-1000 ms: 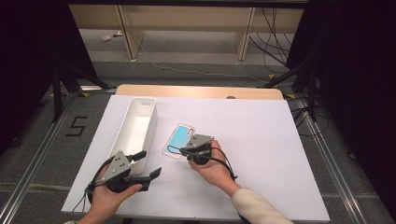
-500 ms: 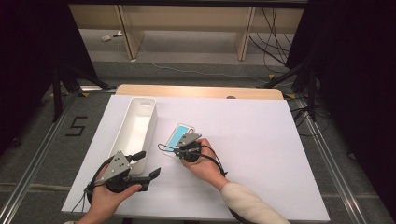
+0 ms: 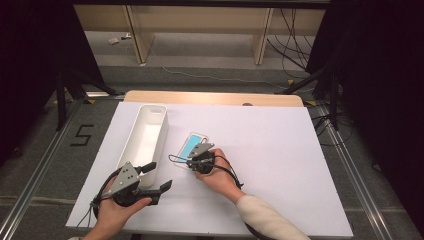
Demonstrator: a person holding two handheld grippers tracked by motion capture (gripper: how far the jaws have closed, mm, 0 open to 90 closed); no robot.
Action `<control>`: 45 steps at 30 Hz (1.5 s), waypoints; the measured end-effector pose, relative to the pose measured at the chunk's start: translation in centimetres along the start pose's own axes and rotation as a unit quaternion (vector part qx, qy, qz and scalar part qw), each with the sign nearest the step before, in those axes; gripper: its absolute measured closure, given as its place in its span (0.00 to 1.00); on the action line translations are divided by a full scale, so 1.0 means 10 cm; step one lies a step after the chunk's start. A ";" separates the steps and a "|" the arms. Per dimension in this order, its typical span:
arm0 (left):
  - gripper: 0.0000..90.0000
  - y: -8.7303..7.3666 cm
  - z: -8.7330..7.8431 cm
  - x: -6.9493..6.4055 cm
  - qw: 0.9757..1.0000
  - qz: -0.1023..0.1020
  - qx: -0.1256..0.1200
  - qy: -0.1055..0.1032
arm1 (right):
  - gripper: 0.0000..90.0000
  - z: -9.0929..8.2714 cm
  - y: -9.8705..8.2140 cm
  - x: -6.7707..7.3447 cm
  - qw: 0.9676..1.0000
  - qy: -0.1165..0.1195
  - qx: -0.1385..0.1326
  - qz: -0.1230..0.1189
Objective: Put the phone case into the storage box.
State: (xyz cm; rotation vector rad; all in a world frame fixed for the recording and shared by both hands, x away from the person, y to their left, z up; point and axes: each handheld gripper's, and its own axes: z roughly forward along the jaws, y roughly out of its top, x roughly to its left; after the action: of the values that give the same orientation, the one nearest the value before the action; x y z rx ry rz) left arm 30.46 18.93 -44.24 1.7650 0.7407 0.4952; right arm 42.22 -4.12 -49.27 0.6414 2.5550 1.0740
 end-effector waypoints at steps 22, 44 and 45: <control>0.23 -0.01 0.00 0.01 1.000 0.002 0.002 0.000 | 1.00 -0.06 -0.01 -0.04 1.000 0.004 0.025 -0.004; 0.23 -0.01 -0.01 0.01 1.000 0.006 0.002 -0.001 | 1.00 -0.08 -0.06 -0.08 1.000 -0.007 0.026 0.002; 0.23 -0.01 -0.01 0.01 1.000 0.005 0.002 -0.001 | 1.00 -0.08 -0.06 -0.08 1.000 -0.007 0.026 0.002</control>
State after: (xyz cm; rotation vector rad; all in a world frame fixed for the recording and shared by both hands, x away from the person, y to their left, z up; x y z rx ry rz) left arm 30.47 19.04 -44.28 1.7737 0.7332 0.4982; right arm 42.39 -5.40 -49.05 0.6666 2.5778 1.0026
